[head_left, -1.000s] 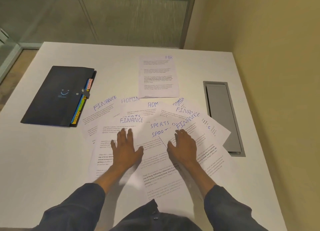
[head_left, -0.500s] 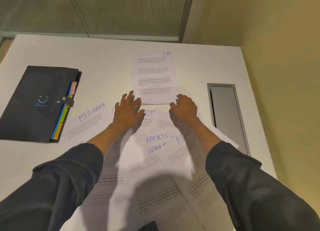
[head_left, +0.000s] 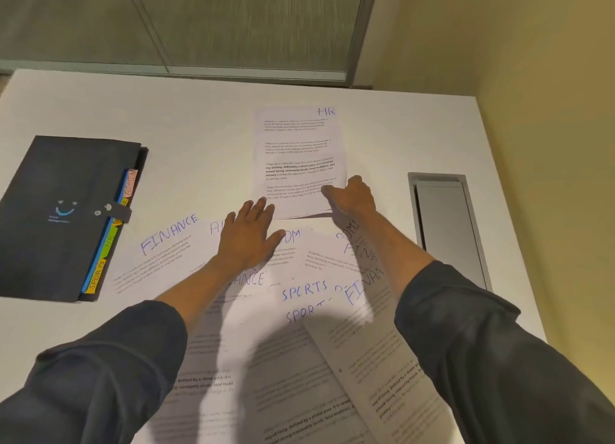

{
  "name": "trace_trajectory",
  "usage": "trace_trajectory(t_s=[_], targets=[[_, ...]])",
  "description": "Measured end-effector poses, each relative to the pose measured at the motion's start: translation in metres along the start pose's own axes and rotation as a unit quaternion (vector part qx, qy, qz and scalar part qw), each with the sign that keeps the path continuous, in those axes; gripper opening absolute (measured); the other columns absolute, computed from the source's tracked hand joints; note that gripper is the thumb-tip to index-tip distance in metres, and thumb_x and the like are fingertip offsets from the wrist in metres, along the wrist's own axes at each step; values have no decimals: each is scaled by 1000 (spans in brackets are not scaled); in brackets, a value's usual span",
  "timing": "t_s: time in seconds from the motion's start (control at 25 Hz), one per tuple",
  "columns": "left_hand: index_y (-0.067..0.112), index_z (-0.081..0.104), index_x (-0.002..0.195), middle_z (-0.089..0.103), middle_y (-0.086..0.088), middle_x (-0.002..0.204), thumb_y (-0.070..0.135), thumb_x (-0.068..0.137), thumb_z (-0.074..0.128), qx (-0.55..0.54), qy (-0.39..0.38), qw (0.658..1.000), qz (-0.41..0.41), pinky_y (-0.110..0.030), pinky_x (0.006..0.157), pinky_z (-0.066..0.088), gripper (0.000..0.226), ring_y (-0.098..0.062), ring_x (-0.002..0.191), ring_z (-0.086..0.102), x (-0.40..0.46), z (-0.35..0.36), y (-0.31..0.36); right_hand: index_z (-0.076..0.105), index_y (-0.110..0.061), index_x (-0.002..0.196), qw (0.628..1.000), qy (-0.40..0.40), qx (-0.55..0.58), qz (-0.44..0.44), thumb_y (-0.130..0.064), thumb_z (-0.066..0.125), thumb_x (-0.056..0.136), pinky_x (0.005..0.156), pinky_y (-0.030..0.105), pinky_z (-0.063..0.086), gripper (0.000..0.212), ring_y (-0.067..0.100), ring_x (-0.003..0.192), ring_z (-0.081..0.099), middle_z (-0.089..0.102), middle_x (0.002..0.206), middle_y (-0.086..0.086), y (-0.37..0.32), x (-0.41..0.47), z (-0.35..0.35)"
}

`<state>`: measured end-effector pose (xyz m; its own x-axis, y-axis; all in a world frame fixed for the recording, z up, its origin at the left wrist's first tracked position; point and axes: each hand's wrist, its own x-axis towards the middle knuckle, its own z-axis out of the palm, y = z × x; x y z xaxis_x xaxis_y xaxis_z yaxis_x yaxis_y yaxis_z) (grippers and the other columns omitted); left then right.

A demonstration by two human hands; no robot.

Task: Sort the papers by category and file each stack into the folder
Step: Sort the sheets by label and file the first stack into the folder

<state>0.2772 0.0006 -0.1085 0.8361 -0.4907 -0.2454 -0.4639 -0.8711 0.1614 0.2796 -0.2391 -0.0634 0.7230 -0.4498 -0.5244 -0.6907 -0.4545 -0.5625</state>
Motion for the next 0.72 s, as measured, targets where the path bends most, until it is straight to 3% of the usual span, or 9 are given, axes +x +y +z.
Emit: trace_trajectory(t_s=[0.2, 0.32, 0.36, 0.48, 0.56, 0.64, 0.72], targets=[[19, 29, 150, 21, -4, 160, 69, 79, 1, 3, -8, 1000, -3, -47, 113, 22, 92, -27, 145, 20, 2, -1, 0, 49, 0, 135, 997, -18, 77, 25, -34, 61, 93, 83, 30, 42, 55, 32, 121, 55, 56, 133, 15, -13, 13, -6], [20, 26, 150, 17, -2, 160, 70, 78, -1, 16, -18, 1000, -1, -48, 114, 21, 92, -25, 146, 18, 4, -1, -2, 56, -14, 106, 996, 34, 80, 10, -17, 54, 92, 72, 26, 40, 15, 29, 99, 56, 58, 104, 4, -18, 18, -7], [21, 26, 149, 17, -2, 161, 70, 78, 0, 15, -33, 999, -1, -49, 114, 21, 91, -24, 146, 18, 5, -3, -4, 57, -13, 103, 995, 43, 85, 2, -12, 53, 91, 71, 24, 41, 13, 28, 95, 55, 57, 99, 1, -18, 18, -7], [23, 33, 143, 26, -2, 157, 69, 81, 1, 2, -30, 1000, -9, -51, 112, 22, 84, -23, 141, 27, 4, -18, -1, 58, -12, 126, 990, 61, 120, -31, -11, 54, 90, 77, 24, 41, 37, 30, 106, 62, 65, 122, 5, -20, 10, -9], [21, 34, 145, 35, -3, 152, 70, 83, 2, -86, 33, 994, -61, -50, 113, 23, 85, -22, 138, 33, -3, -33, 2, 62, -14, 124, 982, 71, 169, -54, -12, 57, 89, 76, 22, 45, 36, 26, 103, 65, 68, 120, 7, -19, 0, -16], [18, 31, 148, 38, -5, 151, 74, 87, 13, -240, 104, 955, -142, -49, 112, 28, 85, -24, 135, 39, -10, -53, 3, 65, -13, 117, 971, 71, 214, -74, -11, 58, 90, 68, 15, 48, 28, 18, 89, 67, 71, 110, 4, -16, -21, -30], [15, 31, 148, 41, -8, 149, 69, 90, 35, -418, 110, 872, -231, -44, 105, 40, 79, -26, 128, 48, -16, -78, 6, 64, -14, 115, 961, 56, 254, -96, -10, 60, 92, 70, 15, 52, 24, 16, 85, 68, 71, 104, 3, -10, -51, -43]])
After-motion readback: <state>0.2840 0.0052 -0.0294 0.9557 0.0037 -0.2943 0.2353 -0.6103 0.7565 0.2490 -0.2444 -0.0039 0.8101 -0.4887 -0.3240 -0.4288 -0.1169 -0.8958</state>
